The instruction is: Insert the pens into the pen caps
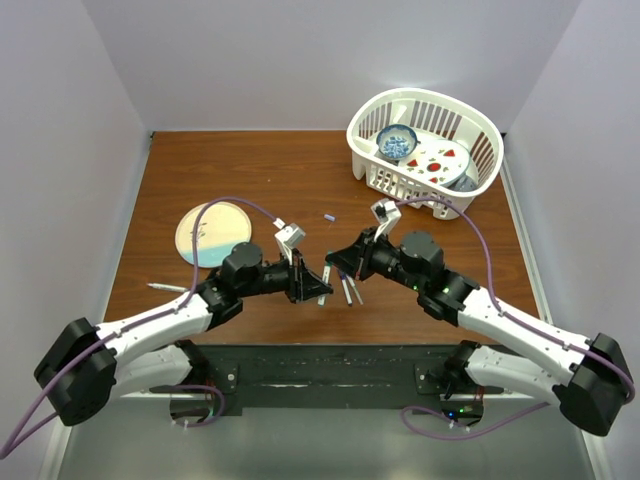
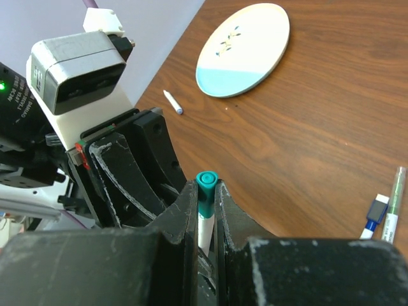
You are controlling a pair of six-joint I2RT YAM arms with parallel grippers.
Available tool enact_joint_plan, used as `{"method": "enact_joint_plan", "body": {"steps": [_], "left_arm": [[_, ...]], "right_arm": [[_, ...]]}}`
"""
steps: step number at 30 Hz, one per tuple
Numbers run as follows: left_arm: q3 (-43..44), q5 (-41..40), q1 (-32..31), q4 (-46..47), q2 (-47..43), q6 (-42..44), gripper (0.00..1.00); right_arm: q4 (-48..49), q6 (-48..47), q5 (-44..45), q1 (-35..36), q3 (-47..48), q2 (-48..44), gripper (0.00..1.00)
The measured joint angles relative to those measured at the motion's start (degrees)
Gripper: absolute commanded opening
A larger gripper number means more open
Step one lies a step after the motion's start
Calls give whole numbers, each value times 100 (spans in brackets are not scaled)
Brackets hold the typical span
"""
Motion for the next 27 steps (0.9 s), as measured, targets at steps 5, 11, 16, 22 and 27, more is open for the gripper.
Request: {"method": "enact_joint_plan", "body": {"steps": [5,11,16,22,27], "left_arm": [[0,70,74,-114,52,190,0],[0,216,144,-107,175,249,0],[0,181,170,-120,358,345,0],[179,190,186,-297,640,551,0],[358,184,227,-616,817,717,0]], "right_arm": [[317,267,286,127,-306,-59,0],[765,634,767,334,-651,-107,0],[671,789,1204,498,-656,22,0],[402,787,1766,726,-570,92,0],[380,813,2197,898,-542,280,0]]}}
